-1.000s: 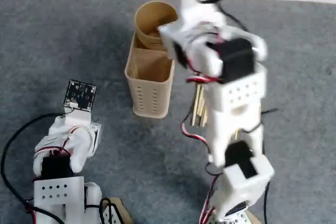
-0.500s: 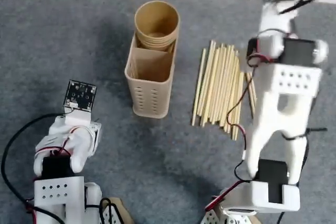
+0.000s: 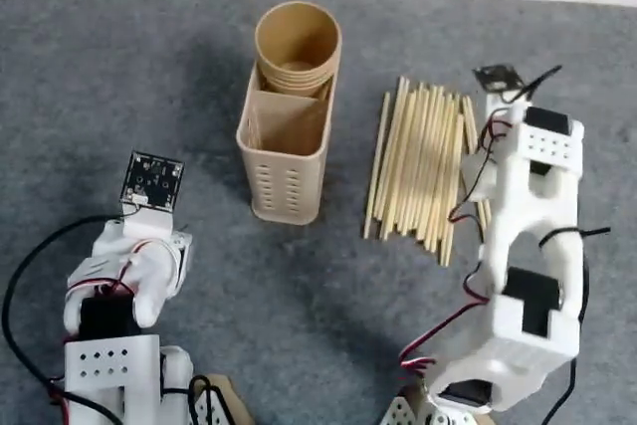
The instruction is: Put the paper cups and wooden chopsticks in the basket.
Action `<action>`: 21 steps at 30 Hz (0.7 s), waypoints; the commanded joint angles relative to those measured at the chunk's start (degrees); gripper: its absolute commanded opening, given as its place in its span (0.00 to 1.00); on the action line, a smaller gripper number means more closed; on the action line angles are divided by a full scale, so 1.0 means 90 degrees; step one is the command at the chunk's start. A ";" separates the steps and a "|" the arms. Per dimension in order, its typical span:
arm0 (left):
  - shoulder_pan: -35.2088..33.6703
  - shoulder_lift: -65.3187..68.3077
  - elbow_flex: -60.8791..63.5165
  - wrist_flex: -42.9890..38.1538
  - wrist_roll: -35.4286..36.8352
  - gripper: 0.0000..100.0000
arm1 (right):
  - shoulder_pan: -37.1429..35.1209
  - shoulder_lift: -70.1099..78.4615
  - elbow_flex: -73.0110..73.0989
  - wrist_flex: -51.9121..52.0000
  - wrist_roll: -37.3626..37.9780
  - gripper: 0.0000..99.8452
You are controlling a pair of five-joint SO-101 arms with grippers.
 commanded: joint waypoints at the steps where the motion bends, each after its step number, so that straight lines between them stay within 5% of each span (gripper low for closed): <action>1: 0.0093 -0.0073 -0.0015 -0.0137 0.0010 0.21 | 0.0103 0.0239 0.0015 -0.0347 0.0117 0.32; 12: 0.0093 -0.0073 -0.0015 -0.0137 0.0010 0.21 | -0.0054 0.1626 0.0005 -0.0816 0.0127 0.31; 18: 0.0093 -0.0073 -0.0015 -0.0137 0.0010 0.21 | -0.0034 0.1919 -0.0005 -0.0816 0.0127 0.00; 21: 0.0093 -0.0073 -0.0015 -0.0137 0.0010 0.21 | -0.0015 0.1910 -0.0015 -0.0806 0.0107 0.02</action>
